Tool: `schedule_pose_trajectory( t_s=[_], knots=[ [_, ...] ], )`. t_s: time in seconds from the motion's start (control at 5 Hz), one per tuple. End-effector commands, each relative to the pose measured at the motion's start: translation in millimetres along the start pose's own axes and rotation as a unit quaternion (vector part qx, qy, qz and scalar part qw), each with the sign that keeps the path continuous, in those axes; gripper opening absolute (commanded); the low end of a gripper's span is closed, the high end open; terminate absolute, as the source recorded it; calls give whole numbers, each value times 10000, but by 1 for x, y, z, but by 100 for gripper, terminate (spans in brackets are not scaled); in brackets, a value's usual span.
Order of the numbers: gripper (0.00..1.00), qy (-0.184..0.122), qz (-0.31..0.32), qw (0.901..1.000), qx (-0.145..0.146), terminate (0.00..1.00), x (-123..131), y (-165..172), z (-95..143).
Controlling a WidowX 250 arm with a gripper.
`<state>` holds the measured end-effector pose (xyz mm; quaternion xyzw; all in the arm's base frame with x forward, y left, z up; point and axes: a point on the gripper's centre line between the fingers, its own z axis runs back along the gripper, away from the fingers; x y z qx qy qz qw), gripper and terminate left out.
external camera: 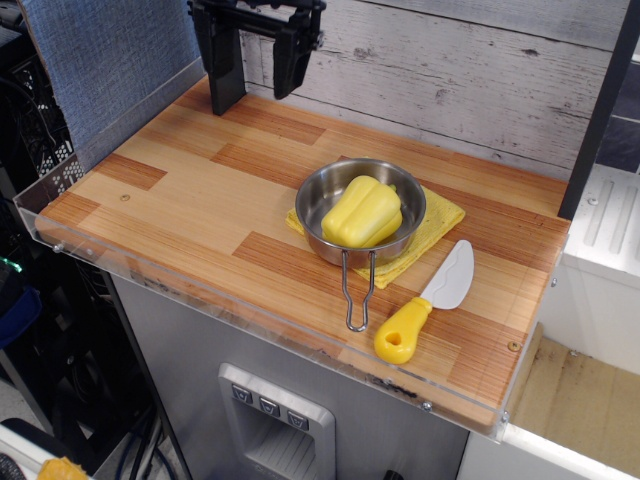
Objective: Place the knife on the right edge of the table.
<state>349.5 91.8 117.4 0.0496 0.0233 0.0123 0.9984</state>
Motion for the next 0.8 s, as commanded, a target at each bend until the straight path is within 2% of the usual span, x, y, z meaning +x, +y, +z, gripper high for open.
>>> schedule_pose_trajectory(
  t_s=[0.0, 0.2, 0.4, 0.6],
  knots=[
    [100, -383, -253, 9989, 100, 0, -4, -3, 17],
    [100, -681, 849, 9941, -7, 0, -12, -5, 10],
    [100, -681, 849, 9941, -7, 0, -12, -5, 10],
    [100, -681, 849, 9941, -7, 100, -12, -5, 10]
  ],
)
